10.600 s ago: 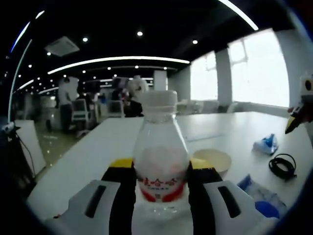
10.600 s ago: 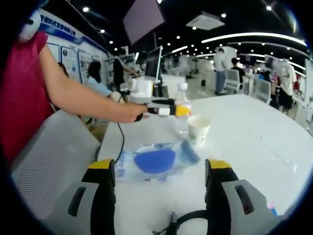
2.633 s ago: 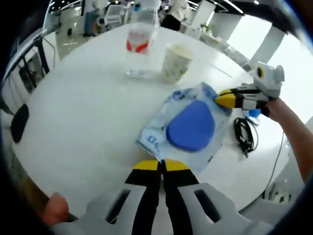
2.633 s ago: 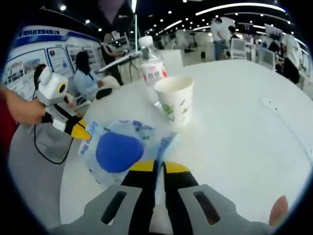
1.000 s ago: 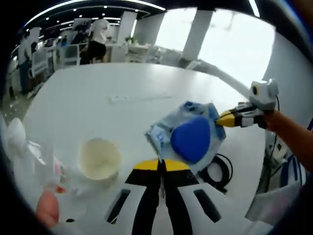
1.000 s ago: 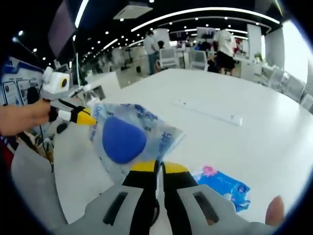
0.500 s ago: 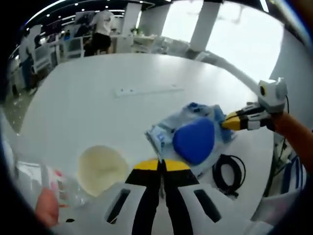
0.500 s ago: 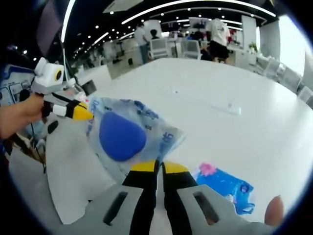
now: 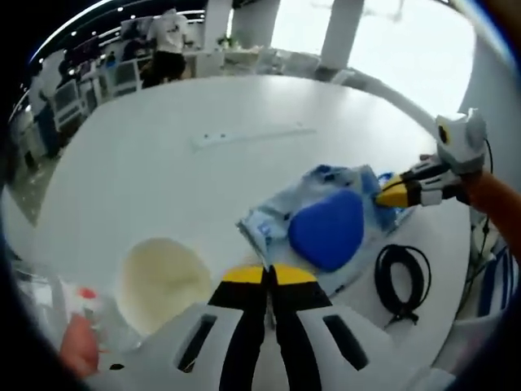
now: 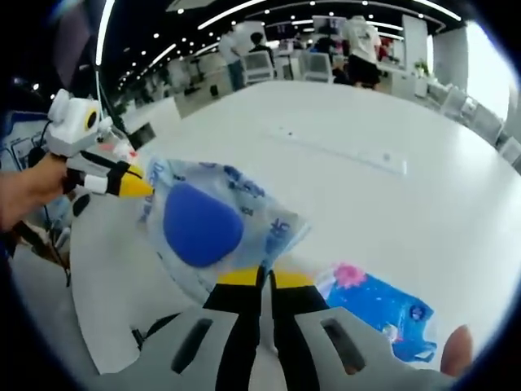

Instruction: Arrange the tabletop items into an orderly group along one side of the table until the central work area is clear of visible clutter.

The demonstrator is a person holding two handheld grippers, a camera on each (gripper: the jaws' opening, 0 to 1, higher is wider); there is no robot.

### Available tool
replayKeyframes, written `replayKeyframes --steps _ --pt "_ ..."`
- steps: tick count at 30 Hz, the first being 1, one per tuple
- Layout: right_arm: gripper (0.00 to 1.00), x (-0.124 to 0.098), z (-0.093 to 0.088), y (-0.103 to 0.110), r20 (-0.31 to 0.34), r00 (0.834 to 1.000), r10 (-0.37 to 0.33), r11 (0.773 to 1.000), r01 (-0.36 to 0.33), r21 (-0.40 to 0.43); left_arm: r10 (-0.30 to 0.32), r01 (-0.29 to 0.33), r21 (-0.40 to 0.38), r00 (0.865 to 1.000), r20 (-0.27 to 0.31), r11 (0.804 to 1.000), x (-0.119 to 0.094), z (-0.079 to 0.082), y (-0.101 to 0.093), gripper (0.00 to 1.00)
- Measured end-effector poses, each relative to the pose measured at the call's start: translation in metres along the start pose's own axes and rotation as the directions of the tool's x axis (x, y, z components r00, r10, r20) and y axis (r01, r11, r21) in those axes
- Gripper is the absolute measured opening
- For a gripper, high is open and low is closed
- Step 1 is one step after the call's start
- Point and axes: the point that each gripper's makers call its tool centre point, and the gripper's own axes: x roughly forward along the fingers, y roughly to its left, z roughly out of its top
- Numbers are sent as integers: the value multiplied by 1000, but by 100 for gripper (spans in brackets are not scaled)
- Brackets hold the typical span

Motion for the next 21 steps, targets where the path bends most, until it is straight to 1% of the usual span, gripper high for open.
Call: replayKeyframes --steps 3,9,11,12,14,21 --pt "4 1 0 -1 2 1000 0 1000 0 9 5 -4 10 1000 -4 1000 1 0 1 0" --pt "4 5 0 -2 -2 1000 -2 1000 2 12 16 -16 6 1000 -22 1000 9 -7 5 0" --pt "4 7 -1 -2 -6 1000 -1 1000 1 13 18 -18 12 999 -27 1000 9 -9 4 0" --pt "4 7 -2 -2 -10 1000 1 1000 0 16 31 -30 40 999 -18 999 10 -7 6 0" --pt "4 8 -3 -1 -15 1000 0 1000 1 15 30 -29 39 999 -30 999 11 -9 6 0" --pt "4 8 -4 -1 -21 1000 -8 1000 9 12 41 -39 67 999 -29 997 13 -15 7 1"
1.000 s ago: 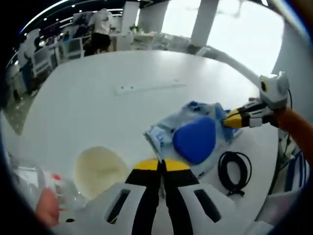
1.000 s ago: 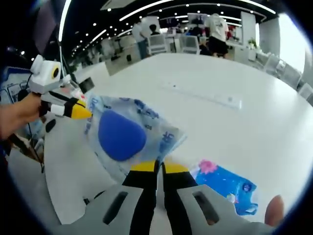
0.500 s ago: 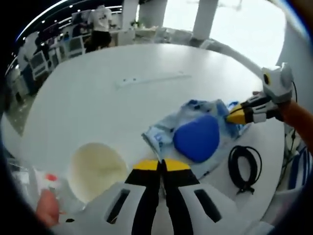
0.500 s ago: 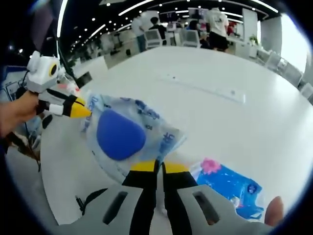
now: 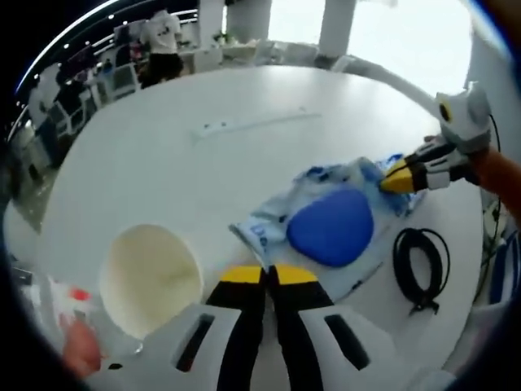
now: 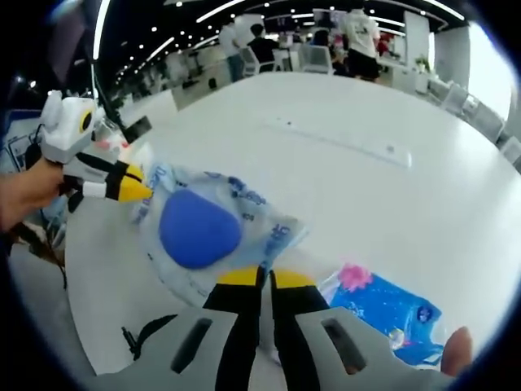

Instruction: Arrange the tabletop items into an orderly group along one side of the table until the central work area is clear of visible clutter.

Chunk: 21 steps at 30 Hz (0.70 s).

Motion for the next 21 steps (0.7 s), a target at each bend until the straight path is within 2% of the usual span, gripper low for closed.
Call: replayKeyframes --steps 3,21 --pt "4 0 0 0 -1 1000 -1 1000 1 5 3 -4 27 1000 8 1000 1 0 0 1" --pt "6 0 -2 0 9 1000 0 1000 0 10 24 -25 52 999 23 998 5 -2 3 8"
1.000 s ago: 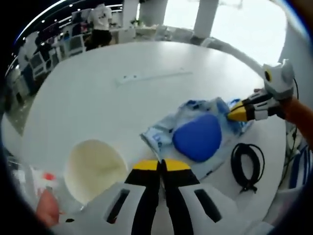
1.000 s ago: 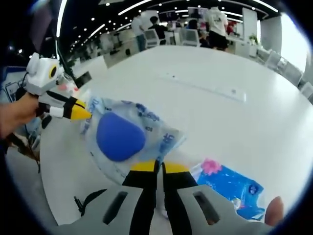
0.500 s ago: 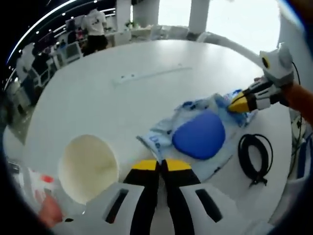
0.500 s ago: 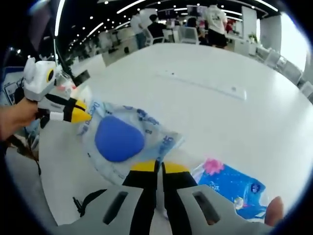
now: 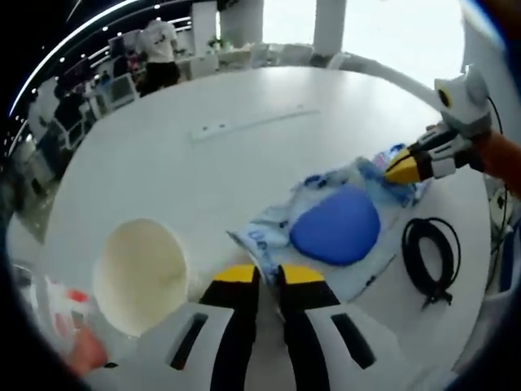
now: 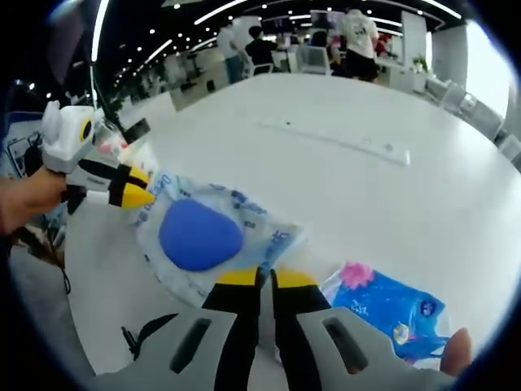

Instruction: Arrange the tabletop items into an orderly group along one side of the table until the central work area is clear of visible clutter.

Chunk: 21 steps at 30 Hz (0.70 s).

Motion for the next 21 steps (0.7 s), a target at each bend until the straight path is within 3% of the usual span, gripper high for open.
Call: replayKeyframes --steps 21 --pt "7 -2 -9 -2 -39 999 -28 999 26 -27 -15 14 7 1000 3 1000 3 3 -7 16"
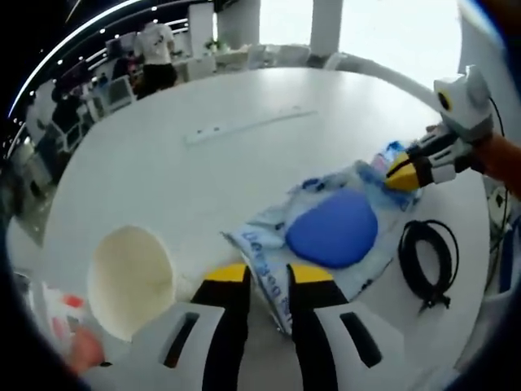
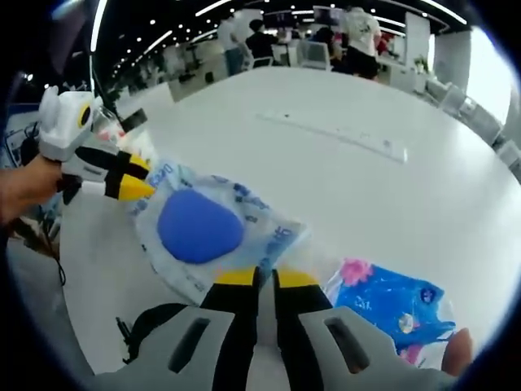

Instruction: Arrange the tabletop items into an orderly group along one side of the table until the central work area is clear of visible clutter.

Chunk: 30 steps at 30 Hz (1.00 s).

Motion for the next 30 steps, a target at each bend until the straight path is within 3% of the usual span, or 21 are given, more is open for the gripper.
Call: replayKeyframes --steps 10,21,30 --pt "8 0 -2 -1 -14 1000 -12 1000 12 -12 -6 6 -5 1000 5 1000 0 1 -1 18" --pt "14 -5 8 -2 21 999 -30 999 31 -15 12 -11 -19 999 40 1000 -8 9 4 24" --pt "17 -15 23 -5 76 994 -74 996 78 -44 -2 4 -15 996 88 1000 -13 23 -5 27"
